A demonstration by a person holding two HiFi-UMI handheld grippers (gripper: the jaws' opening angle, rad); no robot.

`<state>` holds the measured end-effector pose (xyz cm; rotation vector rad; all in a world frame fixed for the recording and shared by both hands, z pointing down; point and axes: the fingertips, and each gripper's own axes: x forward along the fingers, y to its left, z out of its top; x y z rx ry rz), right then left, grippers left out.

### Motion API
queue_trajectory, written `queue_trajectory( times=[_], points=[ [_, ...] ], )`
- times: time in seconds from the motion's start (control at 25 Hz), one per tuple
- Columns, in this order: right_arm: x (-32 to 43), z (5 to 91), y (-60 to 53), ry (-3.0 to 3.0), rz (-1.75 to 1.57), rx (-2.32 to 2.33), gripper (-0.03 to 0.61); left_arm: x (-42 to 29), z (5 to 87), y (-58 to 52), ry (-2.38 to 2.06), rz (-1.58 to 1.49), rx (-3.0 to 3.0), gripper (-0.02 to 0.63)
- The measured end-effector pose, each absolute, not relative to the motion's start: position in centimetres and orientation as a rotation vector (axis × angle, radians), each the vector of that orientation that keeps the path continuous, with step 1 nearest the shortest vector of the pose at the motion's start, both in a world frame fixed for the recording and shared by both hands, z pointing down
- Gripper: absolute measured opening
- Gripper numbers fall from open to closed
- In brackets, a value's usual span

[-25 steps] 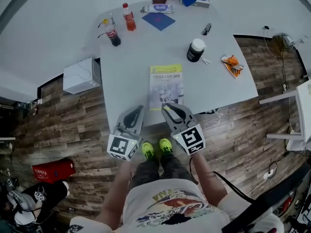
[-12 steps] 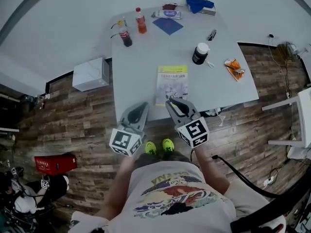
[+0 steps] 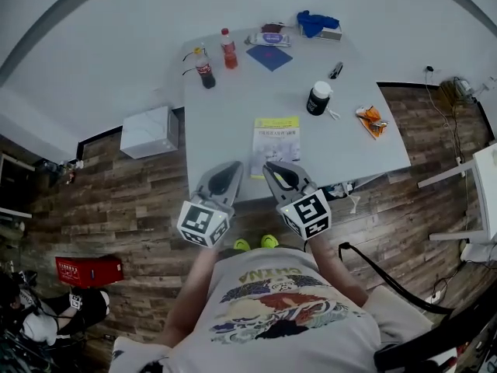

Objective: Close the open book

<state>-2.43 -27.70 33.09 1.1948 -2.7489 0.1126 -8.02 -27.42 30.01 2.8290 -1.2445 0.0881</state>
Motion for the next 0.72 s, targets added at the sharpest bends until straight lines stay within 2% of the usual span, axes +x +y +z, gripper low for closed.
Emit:
queue_trajectory(
  times=[0.72],
  points=[
    [-2.4,31.7,-28.6,-2.759,0.087,1.250,0.040,-7.6,29.2,-27.7,-1.214,0.088,2.858,0.012]
  ],
)
